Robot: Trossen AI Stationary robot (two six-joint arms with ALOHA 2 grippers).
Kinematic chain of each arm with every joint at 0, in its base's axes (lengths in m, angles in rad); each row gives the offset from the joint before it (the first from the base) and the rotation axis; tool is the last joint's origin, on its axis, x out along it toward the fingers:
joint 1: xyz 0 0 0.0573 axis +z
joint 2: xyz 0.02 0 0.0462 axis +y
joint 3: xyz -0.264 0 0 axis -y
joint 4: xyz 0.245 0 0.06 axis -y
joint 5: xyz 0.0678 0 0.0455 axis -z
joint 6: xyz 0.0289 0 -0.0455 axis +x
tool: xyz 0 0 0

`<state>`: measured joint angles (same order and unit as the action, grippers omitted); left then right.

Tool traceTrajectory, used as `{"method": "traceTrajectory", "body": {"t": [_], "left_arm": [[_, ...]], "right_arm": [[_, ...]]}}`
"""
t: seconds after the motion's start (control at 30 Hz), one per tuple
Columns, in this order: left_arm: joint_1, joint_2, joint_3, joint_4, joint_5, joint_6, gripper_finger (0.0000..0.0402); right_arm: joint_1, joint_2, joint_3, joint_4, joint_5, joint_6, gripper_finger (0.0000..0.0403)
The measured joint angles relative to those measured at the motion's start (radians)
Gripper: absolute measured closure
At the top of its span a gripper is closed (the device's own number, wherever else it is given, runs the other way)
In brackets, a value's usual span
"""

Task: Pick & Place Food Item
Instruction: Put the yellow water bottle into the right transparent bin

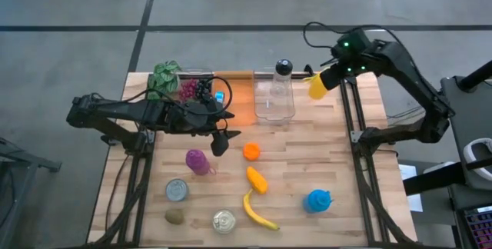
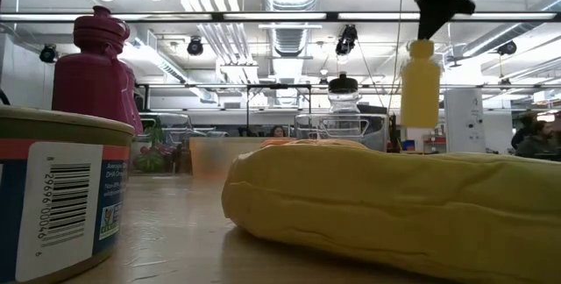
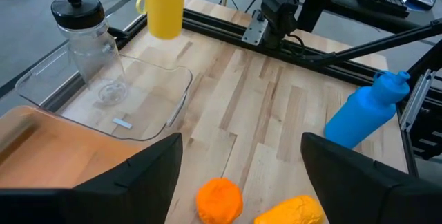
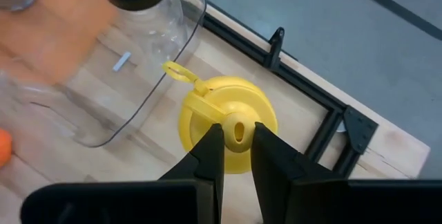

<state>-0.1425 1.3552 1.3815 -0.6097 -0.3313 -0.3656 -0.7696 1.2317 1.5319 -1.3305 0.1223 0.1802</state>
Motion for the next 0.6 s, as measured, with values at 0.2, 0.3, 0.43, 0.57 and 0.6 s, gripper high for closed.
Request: {"method": "traceTrajectory", "body": {"t": [0.2, 0.3, 0.43, 0.57, 0.6], "left_arm": [[0.0, 0.0, 0.0, 0.0, 0.0, 0.0, 0.0089], [0.001, 0.0, 0.0, 0.0, 0.0, 0.0, 0.0085], [0.001, 0.0, 0.0, 0.0, 0.0, 0.0, 0.0081], [0.001, 0.0, 0.0, 0.0, 0.0, 0.0, 0.0078], [0.001, 0.0, 0.0, 0.0, 0.0, 0.0, 0.0078]], "right_arm": [[0.003, 0.001, 0.123, -0.091, 0.0, -0.018, 0.0358], [0.023, 0.017, 0.188, -0.116, 0.0, -0.023, 0.0358], [0.068, 0.039, 0.278, -0.132, -0.004, -0.026, 0.036], [0.117, 0.071, 0.374, -0.132, -0.003, -0.027, 0.0368], [0.128, 0.08, 0.4, -0.132, -0.003, -0.029, 0.0373]]}}
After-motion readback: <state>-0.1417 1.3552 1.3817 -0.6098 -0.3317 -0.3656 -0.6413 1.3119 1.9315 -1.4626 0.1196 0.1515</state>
